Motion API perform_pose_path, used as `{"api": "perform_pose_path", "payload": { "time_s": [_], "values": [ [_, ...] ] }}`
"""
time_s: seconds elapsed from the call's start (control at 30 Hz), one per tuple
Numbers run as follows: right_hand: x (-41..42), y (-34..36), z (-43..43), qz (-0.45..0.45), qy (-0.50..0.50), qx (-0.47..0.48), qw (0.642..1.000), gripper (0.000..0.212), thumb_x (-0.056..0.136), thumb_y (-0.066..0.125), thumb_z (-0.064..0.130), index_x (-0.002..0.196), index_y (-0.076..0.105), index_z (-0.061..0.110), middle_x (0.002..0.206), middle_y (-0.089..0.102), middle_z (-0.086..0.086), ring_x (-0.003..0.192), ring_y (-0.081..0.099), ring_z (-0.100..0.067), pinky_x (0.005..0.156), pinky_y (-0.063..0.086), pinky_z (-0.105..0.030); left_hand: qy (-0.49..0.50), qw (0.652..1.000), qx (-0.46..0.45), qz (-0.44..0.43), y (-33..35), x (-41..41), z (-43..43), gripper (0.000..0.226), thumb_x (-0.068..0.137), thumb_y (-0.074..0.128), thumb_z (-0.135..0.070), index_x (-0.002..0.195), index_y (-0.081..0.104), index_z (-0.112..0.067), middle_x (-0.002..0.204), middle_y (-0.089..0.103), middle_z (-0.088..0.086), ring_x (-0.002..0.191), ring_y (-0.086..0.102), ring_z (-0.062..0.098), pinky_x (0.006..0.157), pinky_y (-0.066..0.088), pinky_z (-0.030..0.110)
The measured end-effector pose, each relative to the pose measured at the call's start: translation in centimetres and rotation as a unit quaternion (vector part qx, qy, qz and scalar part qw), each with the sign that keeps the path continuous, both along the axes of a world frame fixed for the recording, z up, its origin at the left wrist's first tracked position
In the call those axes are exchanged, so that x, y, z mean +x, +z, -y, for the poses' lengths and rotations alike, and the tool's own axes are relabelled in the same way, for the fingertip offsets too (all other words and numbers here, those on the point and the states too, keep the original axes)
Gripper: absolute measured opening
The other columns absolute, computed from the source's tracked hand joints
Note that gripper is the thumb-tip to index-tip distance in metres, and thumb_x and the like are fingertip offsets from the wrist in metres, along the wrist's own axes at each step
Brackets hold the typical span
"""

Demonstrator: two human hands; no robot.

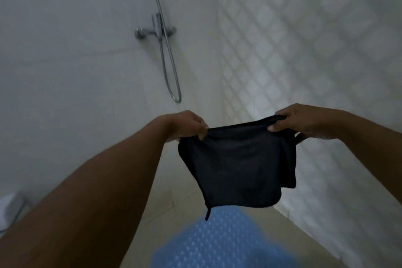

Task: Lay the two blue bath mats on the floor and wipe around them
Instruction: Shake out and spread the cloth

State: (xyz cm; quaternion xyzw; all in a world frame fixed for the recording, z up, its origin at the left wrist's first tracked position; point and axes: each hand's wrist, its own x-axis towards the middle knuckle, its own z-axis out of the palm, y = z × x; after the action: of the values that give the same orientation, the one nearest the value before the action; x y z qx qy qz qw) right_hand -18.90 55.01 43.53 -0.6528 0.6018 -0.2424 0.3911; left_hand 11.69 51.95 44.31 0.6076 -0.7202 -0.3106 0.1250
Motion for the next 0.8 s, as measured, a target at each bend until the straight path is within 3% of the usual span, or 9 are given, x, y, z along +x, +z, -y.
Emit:
{"api": "perform_pose_path", "payload": {
  "time_s": [0.07, 0.23, 0.33, 0.5, 0.6, 0.7, 0.8],
  "values": [
    [-0.2, 8.7, -0.5, -0.009, -0.007, 0.027, 1.000, 0.007, 0.096, 0.063, 0.009, 0.102, 0.065, 0.009, 0.099, 0.070, -0.013, 0.083, 0.069, -0.025, 0.068, 0.059, -0.037, -0.008, 1.000, -0.017, 0.013, 8.9, 0.8, -0.6, 0.015, 0.087, 0.067, -0.003, 0.091, 0.074, -0.016, 0.100, 0.071, 0.008, 0.091, 0.066, 0.025, 0.070, 0.056, 0.033],
    [0.3, 27.1, -2.4, -0.039, 0.004, 0.041, 0.998, 0.036, 0.095, 0.041, -0.009, 0.105, 0.068, 0.012, 0.095, 0.068, -0.014, 0.077, 0.065, -0.025, 0.067, 0.058, -0.038, -0.039, 0.998, -0.039, 0.007, 27.2, 1.6, -1.4, 0.006, 0.093, 0.071, -0.013, 0.095, 0.072, -0.018, 0.106, 0.071, 0.011, 0.099, 0.070, 0.029, 0.090, 0.061, 0.044],
    [0.2, 34.0, -4.0, -0.079, -0.021, -0.004, 0.997, 0.039, 0.092, 0.038, -0.010, 0.095, 0.071, 0.010, 0.089, 0.071, -0.013, 0.079, 0.066, -0.024, 0.069, 0.060, -0.040, -0.068, 0.995, -0.070, -0.004, 34.0, 0.6, -1.2, 0.009, 0.094, 0.070, -0.014, 0.092, 0.071, -0.023, 0.097, 0.070, 0.006, 0.087, 0.068, 0.023, 0.082, 0.061, 0.038],
    [-2.4, 39.2, -7.2, -0.159, -0.110, -0.059, 0.979, 0.032, 0.086, 0.043, 0.002, 0.094, 0.073, 0.008, 0.087, 0.072, -0.011, 0.080, 0.067, -0.026, 0.065, 0.061, -0.037, -0.125, 0.984, -0.128, -0.007, 38.9, -5.4, -0.7, 0.016, 0.097, 0.065, -0.014, 0.092, 0.071, -0.028, 0.105, 0.069, 0.007, 0.104, 0.067, 0.030, 0.094, 0.059, 0.047],
    [-5.8, 40.9, -9.4, -0.145, -0.171, -0.065, 0.972, 0.024, 0.087, 0.046, 0.014, 0.088, 0.069, 0.008, 0.084, 0.067, -0.011, 0.078, 0.063, -0.028, 0.067, 0.060, -0.040, -0.157, 0.978, -0.134, -0.026, 40.4, -10.1, -0.8, 0.014, 0.095, 0.064, -0.015, 0.096, 0.073, -0.026, 0.107, 0.070, 0.005, 0.105, 0.067, 0.029, 0.084, 0.059, 0.040],
    [-10.2, 43.1, -11.9, -0.161, -0.215, -0.073, 0.960, 0.023, 0.094, 0.056, 0.031, 0.099, 0.071, 0.014, 0.097, 0.071, -0.007, 0.090, 0.067, -0.025, 0.071, 0.059, -0.039, -0.199, 0.971, -0.119, -0.052, 42.4, -15.1, -0.9, 0.007, 0.088, 0.071, -0.021, 0.092, 0.077, -0.024, 0.110, 0.073, 0.007, 0.103, 0.069, 0.028, 0.089, 0.059, 0.043],
    [-14.8, 45.5, -15.2, -0.199, -0.246, -0.070, 0.946, 0.018, 0.097, 0.061, 0.033, 0.107, 0.069, 0.020, 0.110, 0.069, -0.004, 0.102, 0.066, -0.025, 0.078, 0.062, -0.044, -0.263, 0.953, -0.126, -0.078, 44.5, -20.3, -1.2, 0.007, 0.086, 0.078, -0.028, 0.090, 0.078, -0.022, 0.102, 0.076, 0.004, 0.099, 0.071, 0.025, 0.084, 0.059, 0.039]
  ]
}}
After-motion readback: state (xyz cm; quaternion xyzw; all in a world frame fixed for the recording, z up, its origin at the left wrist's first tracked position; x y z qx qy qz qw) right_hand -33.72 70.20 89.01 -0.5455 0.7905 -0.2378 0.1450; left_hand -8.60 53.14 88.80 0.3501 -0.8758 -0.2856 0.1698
